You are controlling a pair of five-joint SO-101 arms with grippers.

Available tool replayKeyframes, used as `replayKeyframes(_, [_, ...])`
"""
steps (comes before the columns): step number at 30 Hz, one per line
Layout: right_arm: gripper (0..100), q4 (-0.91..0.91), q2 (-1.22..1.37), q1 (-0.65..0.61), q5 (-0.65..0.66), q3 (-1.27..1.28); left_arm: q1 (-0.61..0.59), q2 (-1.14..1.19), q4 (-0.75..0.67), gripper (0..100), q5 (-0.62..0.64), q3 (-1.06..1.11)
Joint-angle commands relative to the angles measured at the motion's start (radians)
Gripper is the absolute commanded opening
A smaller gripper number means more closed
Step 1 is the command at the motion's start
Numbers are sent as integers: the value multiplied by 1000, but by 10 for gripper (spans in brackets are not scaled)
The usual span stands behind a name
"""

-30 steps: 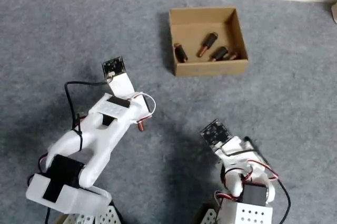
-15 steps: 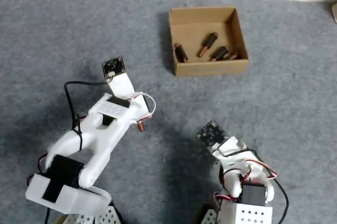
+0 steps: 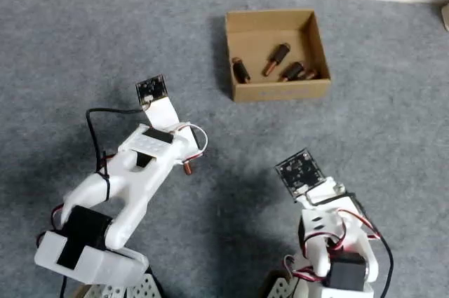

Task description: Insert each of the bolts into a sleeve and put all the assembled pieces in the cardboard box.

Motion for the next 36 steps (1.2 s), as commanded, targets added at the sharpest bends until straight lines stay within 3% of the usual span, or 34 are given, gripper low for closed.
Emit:
replayKeyframes(1, [5, -7, -4, -10, -18, -64, -18, 2, -3, 5, -2, -30])
replayKeyframes(10, [5, 171, 101, 137, 35, -312, -19, 2, -3, 5, -2, -30])
replayKeyframes(14, [7, 243, 369, 137, 26, -461, -19, 2, -3, 5, -2, -30])
replayKeyframes(18, [10, 272, 687, 130, -115, -553, -19, 2, -3, 5, -2, -30])
replayKeyframes(22, [22, 263, 952, 16, -153, -538, -19, 2, -3, 5, -2, -30])
replayKeyframes(28, [146, 39, 1141, -130, -153, -386, -19, 2, -3, 5, -2, -30])
replayKeyframes(36, [152, -119, 1152, -159, -153, -252, -19, 2, -3, 5, -2, -30])
